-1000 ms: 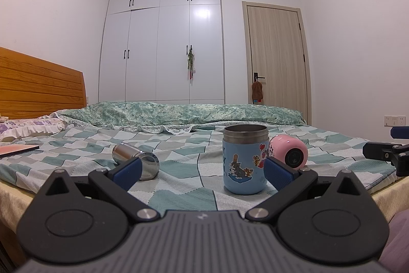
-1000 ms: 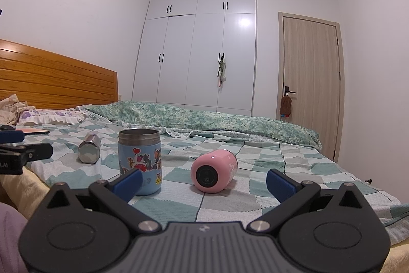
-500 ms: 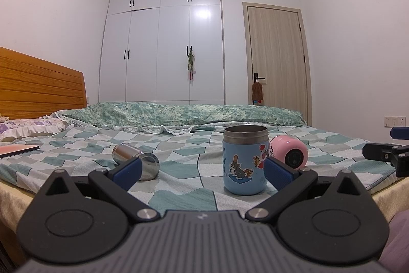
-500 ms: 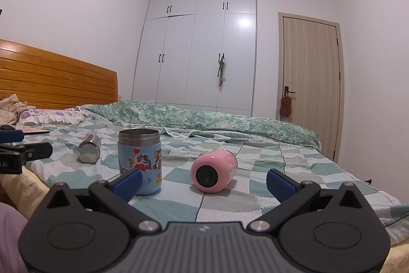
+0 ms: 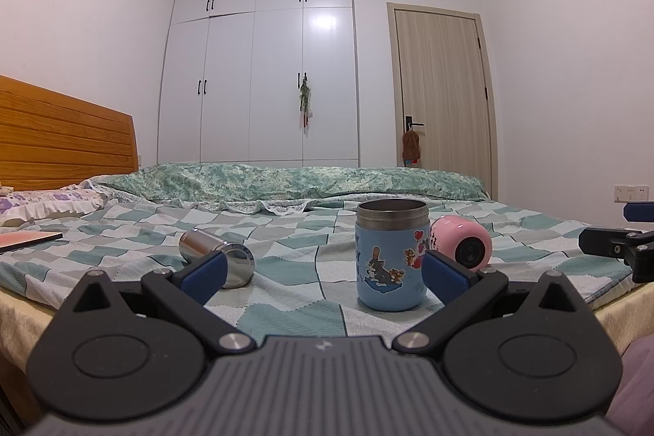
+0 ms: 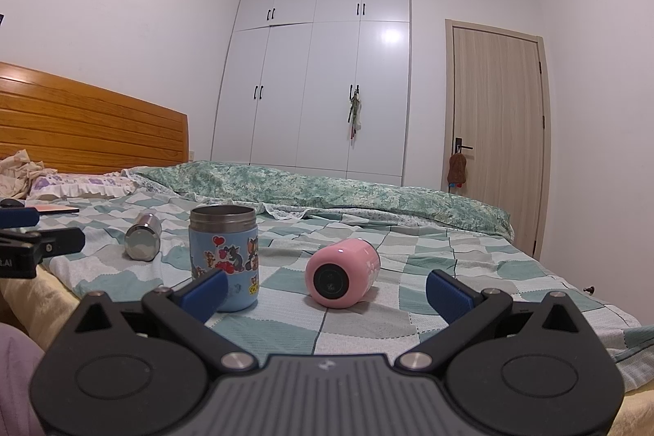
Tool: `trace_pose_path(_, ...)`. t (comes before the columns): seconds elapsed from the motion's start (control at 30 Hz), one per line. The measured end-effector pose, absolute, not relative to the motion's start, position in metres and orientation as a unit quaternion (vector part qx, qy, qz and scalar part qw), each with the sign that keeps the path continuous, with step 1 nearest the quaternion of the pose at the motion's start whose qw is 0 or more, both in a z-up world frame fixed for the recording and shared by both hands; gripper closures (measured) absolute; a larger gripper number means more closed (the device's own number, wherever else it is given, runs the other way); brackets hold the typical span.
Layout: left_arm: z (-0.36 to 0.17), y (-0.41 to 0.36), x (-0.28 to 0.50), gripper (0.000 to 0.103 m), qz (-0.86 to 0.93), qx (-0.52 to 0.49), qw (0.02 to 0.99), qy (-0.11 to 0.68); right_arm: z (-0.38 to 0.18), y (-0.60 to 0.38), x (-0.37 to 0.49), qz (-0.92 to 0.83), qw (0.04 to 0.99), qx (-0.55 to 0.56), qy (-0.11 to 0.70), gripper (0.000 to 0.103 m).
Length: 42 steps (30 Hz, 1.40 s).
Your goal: Flip cup upright
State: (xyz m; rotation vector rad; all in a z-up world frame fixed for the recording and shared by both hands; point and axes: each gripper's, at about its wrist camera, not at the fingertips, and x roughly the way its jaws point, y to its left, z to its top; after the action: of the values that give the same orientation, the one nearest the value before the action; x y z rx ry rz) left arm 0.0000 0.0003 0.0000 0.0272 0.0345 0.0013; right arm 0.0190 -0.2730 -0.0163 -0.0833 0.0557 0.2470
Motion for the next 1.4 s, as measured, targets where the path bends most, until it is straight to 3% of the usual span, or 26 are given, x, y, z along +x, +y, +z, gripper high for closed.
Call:
trace_pose_path(0.87,0.016,0.021,0.000,0.000,-0.002,0.012,1.000,0.023,-0.005,-0.248,0.021,0.172,0.984,-0.043,0.014,0.000)
trace_pose_path(1.4,0.056,0.146,0.033,0.000,0.061,0.044,0.997,0.019,0.048,-0.099,0.089,0.329,0.942,-0.065,-0.001,0.000)
